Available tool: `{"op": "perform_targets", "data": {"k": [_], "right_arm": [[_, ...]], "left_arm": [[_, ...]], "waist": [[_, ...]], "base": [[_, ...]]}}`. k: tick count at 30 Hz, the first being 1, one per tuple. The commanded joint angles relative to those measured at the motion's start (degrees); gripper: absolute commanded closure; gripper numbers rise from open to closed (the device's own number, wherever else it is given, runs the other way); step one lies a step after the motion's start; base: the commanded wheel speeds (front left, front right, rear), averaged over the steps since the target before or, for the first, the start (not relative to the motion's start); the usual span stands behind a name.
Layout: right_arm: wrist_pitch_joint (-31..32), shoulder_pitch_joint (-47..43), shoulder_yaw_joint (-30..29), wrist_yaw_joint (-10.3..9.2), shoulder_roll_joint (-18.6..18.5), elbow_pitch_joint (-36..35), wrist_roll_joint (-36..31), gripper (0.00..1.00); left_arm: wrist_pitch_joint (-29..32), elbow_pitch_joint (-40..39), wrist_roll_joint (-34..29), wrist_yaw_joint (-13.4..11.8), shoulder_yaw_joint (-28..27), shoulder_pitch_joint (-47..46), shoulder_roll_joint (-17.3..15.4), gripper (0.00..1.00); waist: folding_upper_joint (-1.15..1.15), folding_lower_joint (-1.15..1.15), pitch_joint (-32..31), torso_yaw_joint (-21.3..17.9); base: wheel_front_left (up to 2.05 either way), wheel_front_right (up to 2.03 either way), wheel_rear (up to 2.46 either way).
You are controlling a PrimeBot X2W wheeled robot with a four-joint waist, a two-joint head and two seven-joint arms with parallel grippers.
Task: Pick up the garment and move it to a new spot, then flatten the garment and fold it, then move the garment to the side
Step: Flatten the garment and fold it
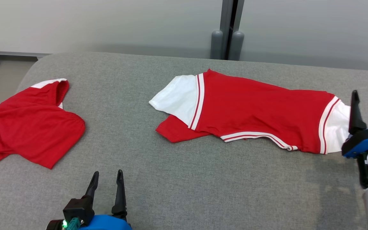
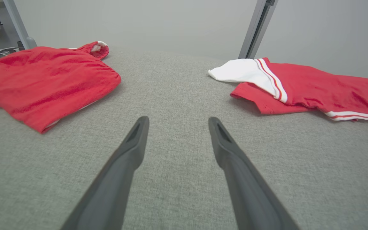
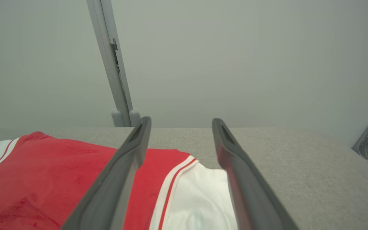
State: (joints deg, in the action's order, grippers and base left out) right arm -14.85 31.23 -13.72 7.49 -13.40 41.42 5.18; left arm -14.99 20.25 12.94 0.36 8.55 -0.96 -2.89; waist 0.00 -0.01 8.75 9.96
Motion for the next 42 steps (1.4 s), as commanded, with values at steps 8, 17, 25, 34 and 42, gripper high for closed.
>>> {"op": "perform_targets", "data": {"k": [8,17,25,34,42], "right_arm": [[-0.37,-2.88,12.07,0.00,5.67,-3.20,-0.95,0.00],[0.26,-2.73,34.05,0.00,6.88,3.11,3.97,0.00],[0.02,0.74,35.97,0.00,5.35,9.31,4.45,0.00],[0.30,4.58,35.90,0.00,5.55,15.99,0.81,1.00],[-0.39,3.89,33.00,0.00,5.68,10.51,-1.63,1.00]], "left_arm": [[-0.29,0.26,-0.03,0.27,0.64,-1.48,0.00,0.00],[-0.29,0.52,0.61,-0.01,1.62,-1.86,0.00,0.00],[-0.29,-0.10,1.09,-0.34,1.92,-1.70,0.00,0.00],[-0.29,-0.58,1.43,-0.71,2.83,-3.40,0.01,0.00],[-0.29,-0.09,0.42,-0.42,1.64,-2.61,0.01,0.00]], "waist": [[0.00,0.01,0.45,-0.27],[0.00,0.01,1.39,3.51],[0.00,0.01,2.78,6.73],[0.00,0.01,5.16,7.67],[0.00,0.01,4.13,4.33]], "base": [[0.00,0.00,0.00],[0.00,0.00,0.00],[0.00,0.00,0.00],[0.00,0.00,0.00],[0.00,0.00,0.00]]}}
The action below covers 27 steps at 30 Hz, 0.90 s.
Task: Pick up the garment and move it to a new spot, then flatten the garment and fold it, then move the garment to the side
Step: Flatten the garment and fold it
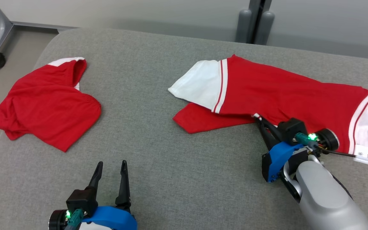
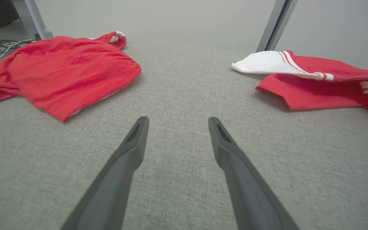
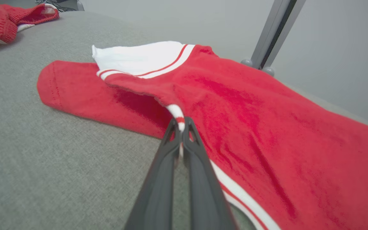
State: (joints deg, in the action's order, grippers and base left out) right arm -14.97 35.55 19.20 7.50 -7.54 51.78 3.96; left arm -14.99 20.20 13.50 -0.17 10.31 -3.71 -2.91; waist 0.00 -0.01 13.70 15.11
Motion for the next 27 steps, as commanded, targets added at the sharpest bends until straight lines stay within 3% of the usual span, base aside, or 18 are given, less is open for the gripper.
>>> {"op": "perform_targets", "data": {"k": [1,6,10,14,19,20,21,22,27], "right_arm": [[-0.27,-1.56,-1.57,-0.02,-0.17,-2.88,0.48,1.00],[-0.24,-10.97,-8.40,-0.02,-2.26,-19.12,0.87,1.00],[-0.25,-18.68,-12.77,-0.02,-4.33,-27.35,0.39,1.00],[-0.25,-24.29,-18.05,-0.02,-6.53,-30.72,-0.09,1.00],[-0.25,-25.44,-22.81,-0.02,-10.29,-28.99,-1.78,1.00],[-0.25,-24.95,-23.24,-0.02,-10.70,-27.43,-2.30,0.83],[-0.25,-24.16,-23.82,-0.02,-10.84,-25.81,-2.76,0.29],[-0.27,-23.04,-24.27,-0.02,-10.65,-24.56,-2.73,0.00],[-0.24,-22.58,-26.99,-0.02,-7.73,-19.88,-2.63,0.00]], "left_arm": [[-0.29,0.05,-0.25,0.20,-0.44,0.38,-0.01,0.00],[-0.29,0.15,-1.17,0.72,-1.83,1.18,0.03,0.00],[-0.30,-0.12,-1.67,1.01,-2.07,1.37,-0.04,0.00],[-0.29,-0.03,-2.04,1.39,-2.16,1.68,0.01,0.00],[-0.29,0.16,-2.47,1.61,-1.81,1.68,-0.02,0.00],[-0.30,0.22,-2.51,1.61,-1.97,1.73,0.00,0.00],[-0.28,0.27,-2.62,1.67,-1.93,1.70,0.01,0.00],[-0.29,0.40,-2.75,1.75,-1.98,1.72,-0.02,0.00],[-0.29,0.56,-2.49,1.71,-1.70,1.06,0.00,0.00]], "waist": [[0.00,0.01,-1.32,-1.62],[0.00,0.01,-4.28,-6.58],[0.00,0.01,-5.64,-10.54],[0.00,0.01,-6.61,-14.21],[0.00,0.01,-6.55,-17.31],[0.00,0.01,-6.38,-17.95],[0.00,0.01,-6.25,-18.40],[0.00,0.01,-6.13,-18.87],[0.00,0.01,-5.68,-20.09]], "base": [[0.00,0.00,0.00],[0.00,0.00,0.00],[0.00,0.00,0.00],[0.00,0.00,0.00],[0.00,0.00,0.00],[0.00,0.00,0.00],[0.00,0.00,0.00],[0.00,0.00,0.00],[0.00,0.00,0.00]]}}
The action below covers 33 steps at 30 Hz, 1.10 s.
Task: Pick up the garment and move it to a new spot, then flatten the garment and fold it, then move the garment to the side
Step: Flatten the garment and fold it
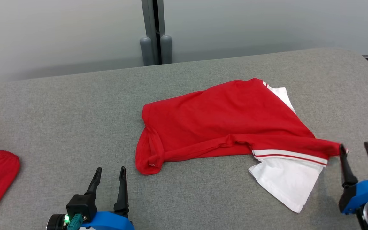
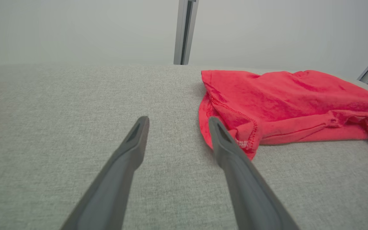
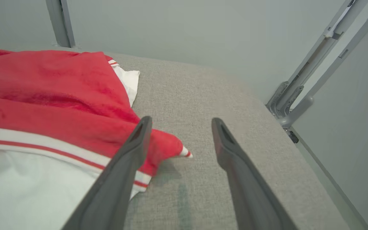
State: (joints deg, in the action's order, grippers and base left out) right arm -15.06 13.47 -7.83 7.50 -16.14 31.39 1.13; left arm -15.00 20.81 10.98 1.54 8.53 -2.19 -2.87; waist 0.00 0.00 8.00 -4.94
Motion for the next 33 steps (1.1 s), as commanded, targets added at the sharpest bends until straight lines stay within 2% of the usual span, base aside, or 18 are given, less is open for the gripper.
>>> {"op": "perform_targets", "data": {"k": [1,7,11,15,18,20,23,29,30,31,32,33], "right_arm": [[-0.17,-1.19,-0.28,-0.02,1.52,1.03,0.45,0.00],[-0.18,-5.40,0.11,-0.02,6.39,2.04,2.26,0.00],[-0.18,-7.77,3.56,-0.02,9.33,1.17,2.62,0.00],[-0.17,-9.29,8.01,-0.02,10.53,3.98,2.14,0.00],[0.02,-9.08,9.07,-0.02,10.47,6.47,1.47,0.00],[0.17,-8.34,8.91,-0.02,10.13,8.86,0.56,1.00],[0.34,-6.94,8.69,-0.02,9.06,10.80,-0.50,1.00],[-0.06,-6.69,5.73,-0.06,6.75,7.32,-0.61,1.00],[-0.09,-6.84,5.46,-0.04,6.77,5.82,-0.69,0.72],[-0.10,-7.05,5.27,-0.04,6.91,4.08,-0.82,0.32],[-0.10,-7.24,4.92,-0.04,6.99,2.02,-0.91,0.00],[-0.10,-7.43,4.81,-0.04,7.08,0.17,-1.08,0.00]], "left_arm": [[-0.28,-0.09,0.18,-0.12,0.14,-0.62,-0.07,0.00],[-0.28,-0.03,0.63,-0.31,0.47,-1.18,-0.04,0.00],[-0.28,-0.05,0.66,-0.36,0.49,-1.36,-0.04,0.00],[-0.28,0.16,0.99,-0.27,0.96,-1.67,-0.05,0.00],[-0.28,0.23,1.04,-0.43,1.24,-1.68,-0.03,0.00],[-0.28,0.22,1.15,-0.46,1.37,-1.72,-0.04,0.00],[-0.28,0.21,1.14,-0.49,1.40,-1.76,-0.04,0.00],[-0.28,-0.03,2.68,0.09,2.49,-3.02,-0.03,0.00],[-0.28,0.02,2.93,0.37,3.06,-3.50,-0.01,0.00],[-0.28,0.31,3.19,0.47,3.70,-3.82,-0.01,0.00],[-0.28,0.78,3.24,0.52,4.53,-4.26,-0.03,0.00],[-0.28,1.36,2.98,0.75,5.29,-4.82,-0.03,0.00]], "waist": [[0.00,0.00,0.08,-0.20],[0.00,0.00,0.31,-0.92],[0.00,0.00,0.42,-1.21],[0.00,0.00,0.32,-0.87],[0.00,0.00,0.25,-0.71],[0.00,0.00,0.20,-0.63],[0.00,0.00,0.12,-0.54],[0.00,0.00,0.01,-0.83],[0.00,0.00,0.00,-0.96],[0.00,0.00,0.00,-1.20],[0.00,0.00,0.06,-1.44],[0.00,0.00,0.12,-1.76]], "base": [[0.00,0.00,0.00],[0.00,0.00,0.00],[0.00,0.00,0.00],[0.00,0.00,0.00],[0.00,0.00,0.00],[0.00,0.00,0.00],[0.00,0.00,0.00],[0.00,0.00,0.00],[0.00,0.00,0.00],[0.00,0.00,0.00],[0.00,0.00,0.00],[0.00,0.00,0.00]]}}
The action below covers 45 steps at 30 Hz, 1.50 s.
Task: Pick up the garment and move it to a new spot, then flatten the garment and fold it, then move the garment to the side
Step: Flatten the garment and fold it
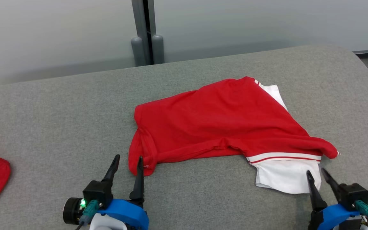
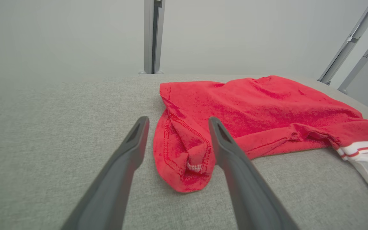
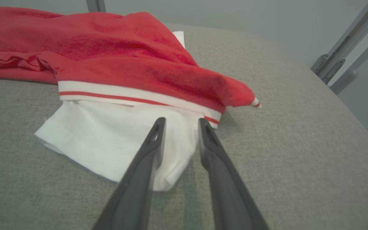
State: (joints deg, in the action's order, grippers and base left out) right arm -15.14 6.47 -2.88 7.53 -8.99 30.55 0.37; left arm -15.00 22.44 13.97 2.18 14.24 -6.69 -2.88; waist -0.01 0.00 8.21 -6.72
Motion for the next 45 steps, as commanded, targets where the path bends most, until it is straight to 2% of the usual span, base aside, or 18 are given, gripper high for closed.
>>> {"op": "perform_targets", "data": {"k": [1,6,9,14,25,29,34,39,41,45], "right_arm": [[-0.01,-0.61,-0.04,-0.08,0.17,-1.03,-0.52,0.00],[-0.01,-0.78,1.66,-0.06,1.68,-7.63,-0.70,0.00],[-0.01,0.25,2.86,-0.06,2.48,-8.68,-0.84,0.00],[-0.01,1.64,3.88,-0.06,3.43,-9.29,-0.25,0.00],[-0.01,1.69,3.05,-0.06,3.85,-9.11,-0.47,0.00],[-0.01,1.94,2.83,-0.06,4.10,-9.01,-0.39,0.00],[-0.01,1.62,2.61,-0.06,4.36,-8.95,-0.15,0.00],[-0.01,0.88,2.55,-0.06,4.52,-8.48,0.20,0.00],[-0.01,0.81,2.55,-0.06,4.48,-8.08,0.45,0.00],[-0.01,0.88,3.11,-0.06,4.37,-7.32,0.77,0.00]], "left_arm": [[-0.27,0.55,-0.40,0.34,0.54,-0.98,-0.02,0.00],[-0.23,5.46,-2.22,0.82,4.64,-4.12,-0.05,0.00],[-0.23,8.42,-2.93,-0.18,5.61,-5.90,-0.07,0.00],[-0.23,12.19,-2.35,-1.80,5.51,-7.64,-0.05,0.00],[-0.08,16.85,-0.93,-2.68,2.67,-7.83,-0.14,0.00],[-0.08,17.27,-0.28,-2.93,1.23,-8.09,-0.31,0.00],[-0.08,17.31,-0.41,-1.99,0.39,-7.38,-0.28,0.00],[-0.16,14.15,-0.45,-1.05,0.03,-5.95,-0.09,0.03],[-0.16,13.30,-0.54,-0.71,0.10,-5.11,-0.06,0.01],[-0.16,13.56,-0.11,-0.22,0.41,-4.20,-0.06,0.05]], "waist": [[0.01,0.00,-0.01,-0.34],[0.01,0.00,1.01,-2.27],[0.01,0.00,1.96,-3.34],[0.01,0.00,3.60,-4.45],[0.01,0.00,4.80,-4.51],[0.01,0.00,4.77,-4.25],[0.01,0.00,4.51,-3.58],[0.01,0.00,3.68,-2.57],[0.01,0.00,3.28,-2.11],[0.01,0.00,2.55,-1.43]], "base": [[0.00,0.00,0.00],[0.00,0.00,0.00],[0.00,0.00,0.00],[0.00,0.00,0.00],[0.00,0.00,0.00],[0.00,0.00,0.00],[0.00,0.00,0.00],[0.00,0.00,0.00],[0.00,0.00,0.00],[0.00,0.00,0.00]]}}
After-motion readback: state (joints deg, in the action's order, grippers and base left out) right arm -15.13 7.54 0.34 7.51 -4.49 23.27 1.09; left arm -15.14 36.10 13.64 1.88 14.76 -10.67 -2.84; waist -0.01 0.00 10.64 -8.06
